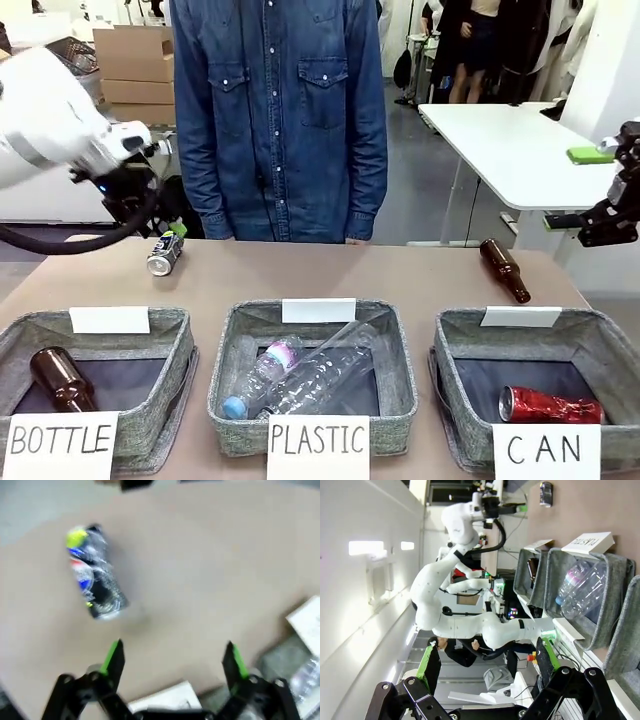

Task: Sort the can waste into the basket.
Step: Pick up the can waste from the table and place it in the right Fabric basket.

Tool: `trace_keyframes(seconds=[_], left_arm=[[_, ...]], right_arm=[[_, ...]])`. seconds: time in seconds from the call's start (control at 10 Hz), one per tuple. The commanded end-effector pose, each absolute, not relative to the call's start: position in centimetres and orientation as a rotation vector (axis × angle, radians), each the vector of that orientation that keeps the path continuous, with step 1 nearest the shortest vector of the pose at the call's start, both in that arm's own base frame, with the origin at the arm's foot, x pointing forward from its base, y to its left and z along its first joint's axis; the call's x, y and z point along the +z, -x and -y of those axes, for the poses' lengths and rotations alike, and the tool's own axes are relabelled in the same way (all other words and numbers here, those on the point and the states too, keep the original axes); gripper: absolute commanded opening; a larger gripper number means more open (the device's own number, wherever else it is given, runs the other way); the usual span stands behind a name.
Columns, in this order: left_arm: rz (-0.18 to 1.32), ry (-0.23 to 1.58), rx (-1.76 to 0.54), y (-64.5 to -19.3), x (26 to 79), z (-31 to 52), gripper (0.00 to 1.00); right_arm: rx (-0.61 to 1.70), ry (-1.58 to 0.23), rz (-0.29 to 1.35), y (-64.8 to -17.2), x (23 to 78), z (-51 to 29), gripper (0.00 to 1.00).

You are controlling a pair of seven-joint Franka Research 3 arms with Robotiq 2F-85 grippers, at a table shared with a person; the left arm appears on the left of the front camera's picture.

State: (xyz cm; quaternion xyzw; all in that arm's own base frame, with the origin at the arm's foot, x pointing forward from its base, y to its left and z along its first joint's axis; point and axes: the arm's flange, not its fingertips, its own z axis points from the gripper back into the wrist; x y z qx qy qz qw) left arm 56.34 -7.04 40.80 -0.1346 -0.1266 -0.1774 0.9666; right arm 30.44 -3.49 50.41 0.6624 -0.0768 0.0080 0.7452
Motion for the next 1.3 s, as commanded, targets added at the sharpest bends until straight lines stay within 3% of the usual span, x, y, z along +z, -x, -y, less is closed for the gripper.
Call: trace_keyframes(seconds=[0.0, 0.2, 0.5, 0.9, 1.0, 1.1, 1.2], left_arm=[[0.322, 0.156, -0.287, -58.0, 38.3, 7.4, 1.00], [0.416, 0.078, -0.222, -60.0, 35.5, 7.2, 1.00], [0.327, 0.083, -0.182, -61.5, 33.0, 6.2, 1.00], [0.316, 0.071, -0.188, -62.3, 32.1, 6.1, 1.00], [0.313, 0.064, -0.182, -62.4, 32.0, 6.1, 0.41], [0.313, 0.051, -0.188, -62.4, 32.0, 6.1, 0.40], [0.319, 0.053, -0.194, -62.3, 32.1, 6.0, 0.00]], right_arm=[[0.039, -1.445, 0.176, -30.5, 50.5, 3.6, 1.00], [0.039, -1.445, 0.176, -30.5, 50.5, 3.6, 1.00], [0.039, -1.445, 0.176, -30.5, 50.5, 3.6, 1.00], [0.039, -1.445, 0.176, -30.5, 50.5, 3.6, 1.00], [0.039, -1.445, 0.176, -30.5, 50.5, 3.6, 1.00], [0.039, -1.445, 0.176, -30.5, 50.5, 3.6, 1.00], [0.039, -1.445, 0.176, -30.5, 50.5, 3.6, 1.00]])
